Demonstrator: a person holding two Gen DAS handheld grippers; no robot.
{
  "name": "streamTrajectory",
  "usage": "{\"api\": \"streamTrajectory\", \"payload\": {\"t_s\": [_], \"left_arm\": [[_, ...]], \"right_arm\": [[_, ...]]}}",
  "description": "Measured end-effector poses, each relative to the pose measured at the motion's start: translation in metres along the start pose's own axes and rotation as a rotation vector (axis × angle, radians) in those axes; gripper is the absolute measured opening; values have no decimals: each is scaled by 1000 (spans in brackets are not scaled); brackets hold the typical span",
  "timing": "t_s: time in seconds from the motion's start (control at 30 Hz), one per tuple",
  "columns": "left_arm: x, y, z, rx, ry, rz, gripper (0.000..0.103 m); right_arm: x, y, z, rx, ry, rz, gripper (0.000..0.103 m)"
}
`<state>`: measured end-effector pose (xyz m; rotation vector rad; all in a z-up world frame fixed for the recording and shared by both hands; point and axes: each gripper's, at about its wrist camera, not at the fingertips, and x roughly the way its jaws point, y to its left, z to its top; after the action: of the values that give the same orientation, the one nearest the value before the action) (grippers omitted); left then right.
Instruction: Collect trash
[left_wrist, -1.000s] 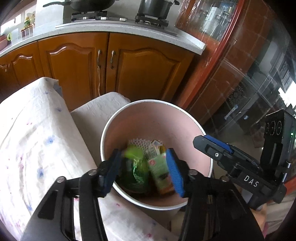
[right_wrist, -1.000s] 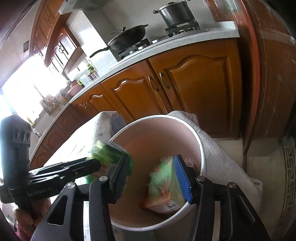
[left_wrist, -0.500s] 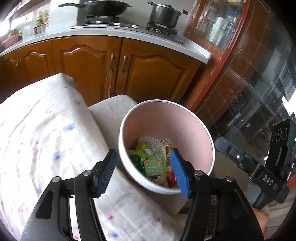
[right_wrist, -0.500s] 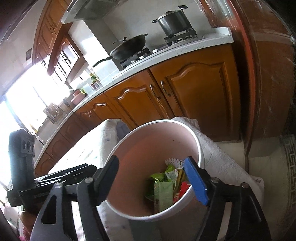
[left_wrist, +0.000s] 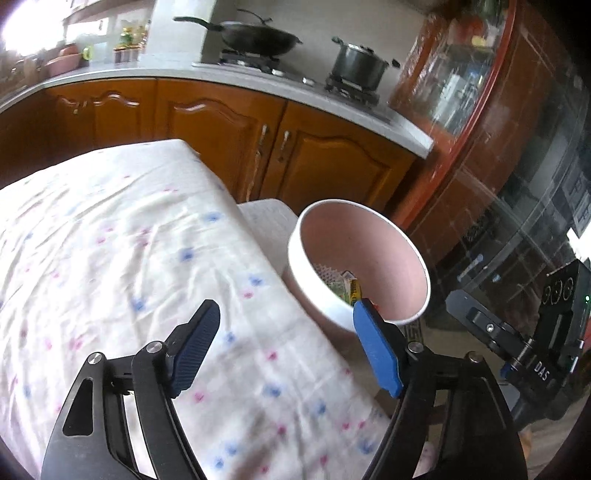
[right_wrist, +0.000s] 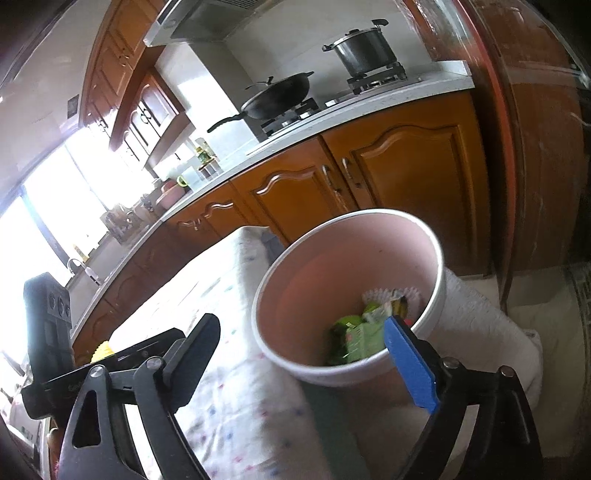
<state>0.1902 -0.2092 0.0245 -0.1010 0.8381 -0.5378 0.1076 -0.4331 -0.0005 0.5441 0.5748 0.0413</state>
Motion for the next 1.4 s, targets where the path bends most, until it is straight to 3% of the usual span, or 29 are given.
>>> {"api": "streamTrajectory", "payload": {"t_s": [0.63, 0.93, 1.2, 1.4], "left_arm": [[-116, 60, -81, -60, -279, 184, 96], [-144, 61, -124, -20, -353, 275, 102], [-152, 64, -149, -2, -378, 346, 103], [-146, 62, -157, 10, -359, 369, 103]], "right_arm": [[-47, 93, -82, -213, -224, -26, 103], [-58, 118, -116, -325, -291, -62, 103], [-79, 133, -127, -399, -429, -54, 103], [-66, 128, -135, -381, -376, -55, 103]]}}
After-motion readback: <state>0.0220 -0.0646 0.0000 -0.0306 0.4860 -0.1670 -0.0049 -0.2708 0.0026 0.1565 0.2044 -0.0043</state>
